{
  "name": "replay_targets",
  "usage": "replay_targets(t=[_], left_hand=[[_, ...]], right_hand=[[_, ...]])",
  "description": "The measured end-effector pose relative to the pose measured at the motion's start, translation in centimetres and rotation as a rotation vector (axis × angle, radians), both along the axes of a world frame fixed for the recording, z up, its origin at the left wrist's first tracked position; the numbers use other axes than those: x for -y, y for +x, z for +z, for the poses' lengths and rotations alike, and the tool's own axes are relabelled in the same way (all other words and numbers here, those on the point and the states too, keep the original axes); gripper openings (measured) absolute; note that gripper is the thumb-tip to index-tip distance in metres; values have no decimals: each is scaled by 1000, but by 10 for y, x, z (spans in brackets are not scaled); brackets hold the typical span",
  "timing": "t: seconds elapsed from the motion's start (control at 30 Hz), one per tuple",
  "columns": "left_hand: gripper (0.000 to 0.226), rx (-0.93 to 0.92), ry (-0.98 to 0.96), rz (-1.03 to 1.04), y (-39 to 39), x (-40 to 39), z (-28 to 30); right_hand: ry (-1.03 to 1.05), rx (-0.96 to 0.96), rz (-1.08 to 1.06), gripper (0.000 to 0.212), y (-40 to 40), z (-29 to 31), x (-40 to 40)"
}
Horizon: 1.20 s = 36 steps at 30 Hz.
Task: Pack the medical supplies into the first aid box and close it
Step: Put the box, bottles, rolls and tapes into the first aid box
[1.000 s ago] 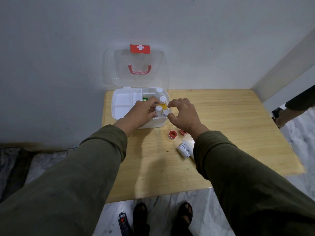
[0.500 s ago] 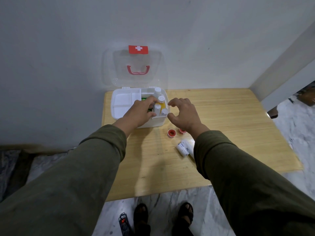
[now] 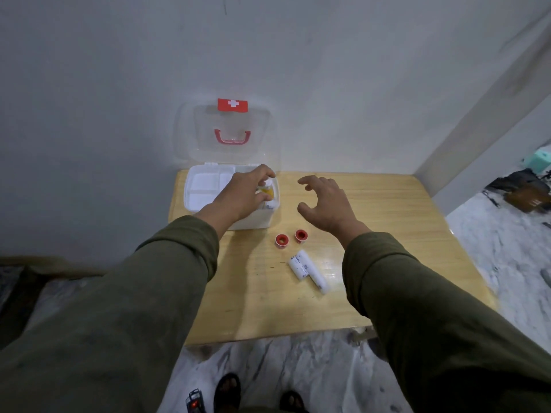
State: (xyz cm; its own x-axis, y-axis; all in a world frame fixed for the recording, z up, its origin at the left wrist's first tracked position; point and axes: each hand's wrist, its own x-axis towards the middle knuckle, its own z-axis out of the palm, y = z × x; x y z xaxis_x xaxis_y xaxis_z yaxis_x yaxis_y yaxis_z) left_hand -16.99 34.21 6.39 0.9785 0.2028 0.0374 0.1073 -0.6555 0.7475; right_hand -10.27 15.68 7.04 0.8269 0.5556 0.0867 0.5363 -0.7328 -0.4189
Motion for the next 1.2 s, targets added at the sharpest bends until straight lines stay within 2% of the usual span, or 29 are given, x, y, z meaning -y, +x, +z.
replay_targets(t=[0.17,0.37,0.63,0.8,0.93,1.2], left_hand=[[40,7,-41,55,-11,32,-16],[43,55,-7,173,-36,72,-67],[58,-156,39,310,-33,87,-121],[67,-155,59,338,-19,85,-132],[61,-139,46,335,-15,84,-134],[44,-115,48,326,-19,86,-123]], right_hand=[[-63,-26,46,47,4,-19,26],[-111,-108,100,46,7,-66,49],[-89,-206,99,50,28,-111,46],[-29,-224,117,47,37,-128,42],[3,-207,112,35,40,-131,40],[67,-244,102,34,40,-114,45]])
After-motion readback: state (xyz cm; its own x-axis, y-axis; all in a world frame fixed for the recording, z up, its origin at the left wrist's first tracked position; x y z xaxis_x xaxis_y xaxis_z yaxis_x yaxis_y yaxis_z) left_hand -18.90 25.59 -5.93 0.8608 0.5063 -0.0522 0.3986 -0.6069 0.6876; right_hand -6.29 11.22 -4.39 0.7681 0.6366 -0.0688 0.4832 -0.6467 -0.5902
